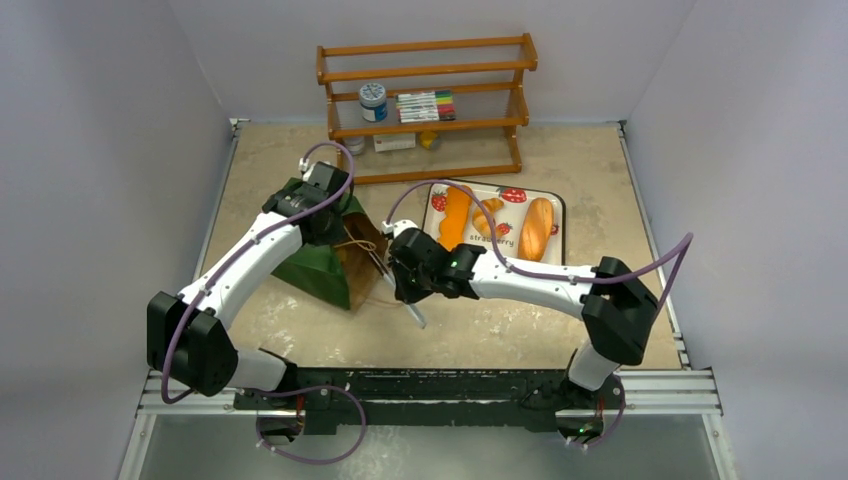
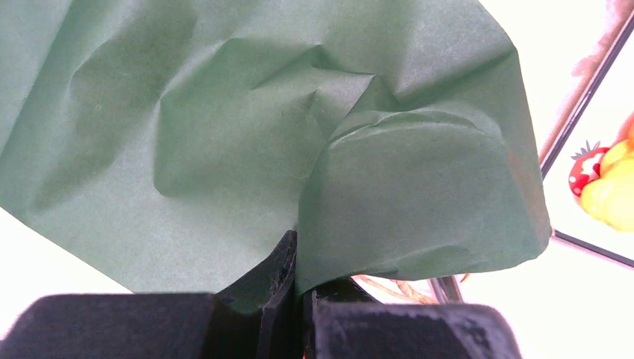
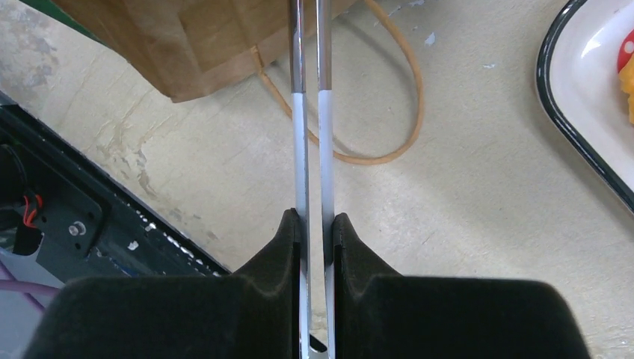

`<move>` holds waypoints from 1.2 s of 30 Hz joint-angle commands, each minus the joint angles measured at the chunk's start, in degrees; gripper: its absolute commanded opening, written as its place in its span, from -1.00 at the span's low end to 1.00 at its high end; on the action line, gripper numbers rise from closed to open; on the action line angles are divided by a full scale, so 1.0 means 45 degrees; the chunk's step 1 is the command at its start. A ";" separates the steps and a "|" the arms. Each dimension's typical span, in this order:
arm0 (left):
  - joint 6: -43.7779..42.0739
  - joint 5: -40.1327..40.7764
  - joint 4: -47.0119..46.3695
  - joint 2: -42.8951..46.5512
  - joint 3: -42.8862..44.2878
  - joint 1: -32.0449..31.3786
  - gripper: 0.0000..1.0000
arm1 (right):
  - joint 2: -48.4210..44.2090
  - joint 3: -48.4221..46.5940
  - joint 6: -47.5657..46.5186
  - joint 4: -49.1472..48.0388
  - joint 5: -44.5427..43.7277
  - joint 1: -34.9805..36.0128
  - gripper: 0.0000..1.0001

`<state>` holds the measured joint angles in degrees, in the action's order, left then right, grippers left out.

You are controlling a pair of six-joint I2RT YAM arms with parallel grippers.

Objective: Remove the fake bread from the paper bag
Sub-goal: Pick up the clamp from the paper bag.

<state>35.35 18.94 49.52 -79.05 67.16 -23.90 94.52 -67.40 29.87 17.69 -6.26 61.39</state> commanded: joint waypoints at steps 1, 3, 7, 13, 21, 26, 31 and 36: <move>0.0073 -0.0723 -0.0565 0.0297 0.0239 0.0011 -1.00 | 0.0101 -0.0526 0.0036 -0.0203 0.0512 0.0099 -1.00; -0.0049 -0.0769 -0.0531 0.0320 0.0314 0.0015 -1.00 | 0.0199 -0.0569 0.0061 -0.0395 0.0955 0.0090 -1.00; -0.0300 -0.0735 -0.0343 0.0295 0.0445 0.0001 -1.00 | -0.0026 -0.0168 0.0470 -0.0599 0.1560 0.0090 -1.00; -0.0505 -0.0601 -0.0280 0.0210 0.0445 0.0021 -1.00 | -0.1285 0.1632 0.1559 -0.1652 0.3527 0.0037 -0.86; -0.0854 -0.0615 -0.0157 0.0218 0.0607 0.0030 -1.00 | -0.1656 0.3077 0.2258 -0.3217 0.5645 -0.0500 -0.56; -0.1031 -0.0718 -0.0093 0.0298 0.0637 0.0043 -1.00 | -0.1854 0.3871 0.2634 -0.4105 0.7040 -0.1391 -0.42; -0.1060 -0.0960 -0.0171 0.0368 0.0627 0.0046 -1.00 | -0.1682 0.4526 0.2899 -0.5154 0.8605 -0.2258 -0.39; -0.1046 -0.1137 -0.0258 0.0398 0.0604 0.0062 -1.00 | -0.1338 0.4600 0.3045 -0.5712 0.9994 -0.2897 -0.32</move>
<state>31.66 15.66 49.34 -79.05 67.66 -23.77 88.84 -46.57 42.28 -1.69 29.76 50.00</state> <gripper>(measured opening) 0.009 0.329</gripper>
